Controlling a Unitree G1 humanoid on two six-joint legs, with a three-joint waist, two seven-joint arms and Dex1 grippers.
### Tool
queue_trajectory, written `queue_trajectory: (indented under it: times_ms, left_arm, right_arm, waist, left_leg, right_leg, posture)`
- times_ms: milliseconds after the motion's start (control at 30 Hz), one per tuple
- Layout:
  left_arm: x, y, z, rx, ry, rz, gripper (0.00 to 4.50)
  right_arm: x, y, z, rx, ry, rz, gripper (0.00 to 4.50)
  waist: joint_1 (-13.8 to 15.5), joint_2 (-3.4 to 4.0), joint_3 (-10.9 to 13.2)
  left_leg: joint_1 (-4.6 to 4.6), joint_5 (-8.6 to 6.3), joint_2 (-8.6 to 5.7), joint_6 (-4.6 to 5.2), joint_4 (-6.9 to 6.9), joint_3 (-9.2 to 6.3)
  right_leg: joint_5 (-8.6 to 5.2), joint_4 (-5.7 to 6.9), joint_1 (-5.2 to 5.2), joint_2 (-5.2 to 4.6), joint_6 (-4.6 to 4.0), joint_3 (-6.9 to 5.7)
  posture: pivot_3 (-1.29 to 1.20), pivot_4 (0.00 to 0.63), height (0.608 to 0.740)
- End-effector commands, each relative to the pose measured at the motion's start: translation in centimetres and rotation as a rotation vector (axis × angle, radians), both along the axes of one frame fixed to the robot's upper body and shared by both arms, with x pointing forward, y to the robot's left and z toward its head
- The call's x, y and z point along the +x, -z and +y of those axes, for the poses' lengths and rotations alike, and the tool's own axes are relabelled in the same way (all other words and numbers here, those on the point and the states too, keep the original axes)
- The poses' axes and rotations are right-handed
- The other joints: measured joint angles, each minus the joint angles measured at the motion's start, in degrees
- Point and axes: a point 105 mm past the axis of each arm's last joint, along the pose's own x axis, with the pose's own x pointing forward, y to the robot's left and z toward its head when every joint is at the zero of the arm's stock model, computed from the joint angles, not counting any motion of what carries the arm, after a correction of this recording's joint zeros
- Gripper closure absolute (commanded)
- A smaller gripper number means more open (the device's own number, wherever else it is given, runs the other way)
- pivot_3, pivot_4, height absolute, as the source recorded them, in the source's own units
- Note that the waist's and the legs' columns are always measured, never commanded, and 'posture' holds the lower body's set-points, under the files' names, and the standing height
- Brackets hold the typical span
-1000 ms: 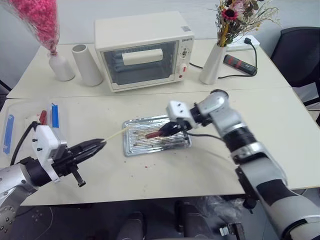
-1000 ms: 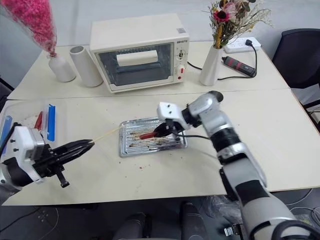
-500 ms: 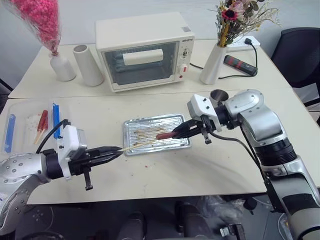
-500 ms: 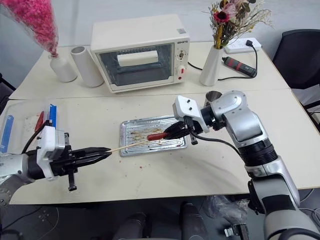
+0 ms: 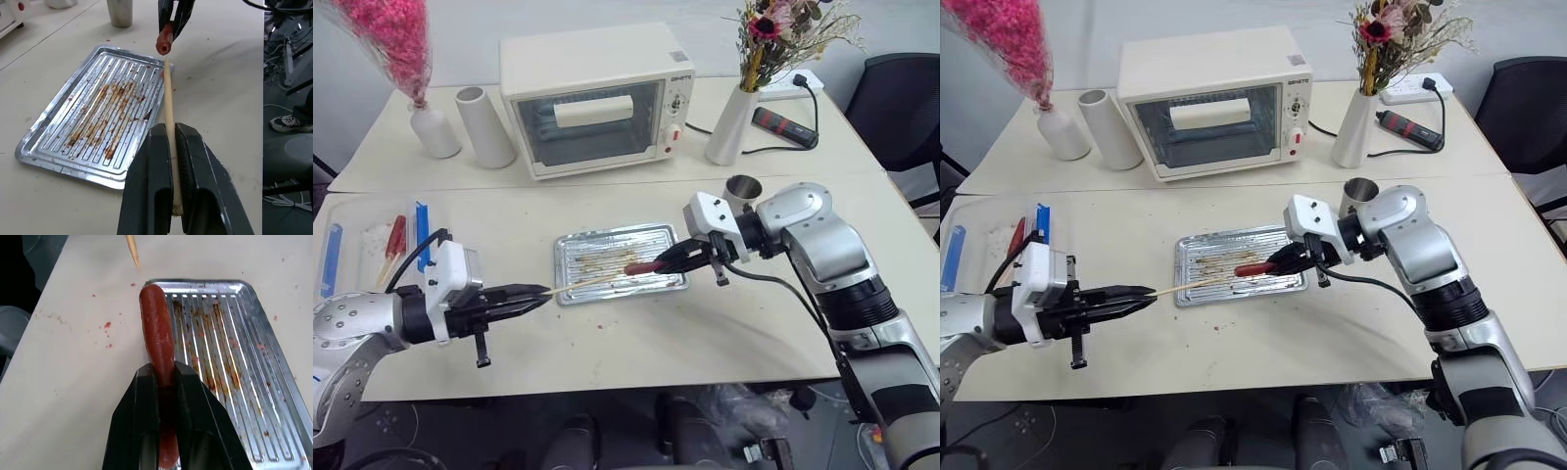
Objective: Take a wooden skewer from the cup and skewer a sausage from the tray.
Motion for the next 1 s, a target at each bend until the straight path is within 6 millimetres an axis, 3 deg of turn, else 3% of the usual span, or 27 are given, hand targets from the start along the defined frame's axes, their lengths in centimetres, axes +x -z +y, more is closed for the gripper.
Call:
queue_trajectory:
  times_ms: [33,633,1000]
  left_arm:
    - [-0.1,-0.8,0.2,0.018,0.004,-0.043,4.50]
    - [0.6,-1.2,-0.9,0.015,0.050,-0.065,4.50]
    - [0.8,-1.1,-0.6,0.019,0.040,-0.067,4.50]
  right_arm:
    - [-0.3,-1.0,-0.1,0.007,-0.026,-0.037,4.32]
    - [-0.6,-1.3,1.5,0.045,-0.055,-0.047,4.32]
    - [-0.6,-1.7,1.6,0.052,-0.059,-0.045,4.32]
  waist:
    - [0.0,0.00,0.0]
    - [0.0,0.00,0.0]
    - [0.0,0.00,0.0]
  left_leg:
    - [0.01,0.00,0.00,0.00,0.00,0.00]
    - [0.01,0.01,0.02,-0.02,0.02,0.01]
    - [0.01,0.01,0.03,-0.02,0.04,0.01]
  right_leg:
    - [0.00,0.00,0.00,0.01,0.00,0.01]
    - [0.00,0.06,0.00,0.05,0.01,0.02]
    - [0.00,0.07,0.00,0.06,0.01,0.02]
  posture:
    - [0.00,0.150,0.740]
    - [0.00,0.150,0.740]
    - [0.00,0.150,0.740]
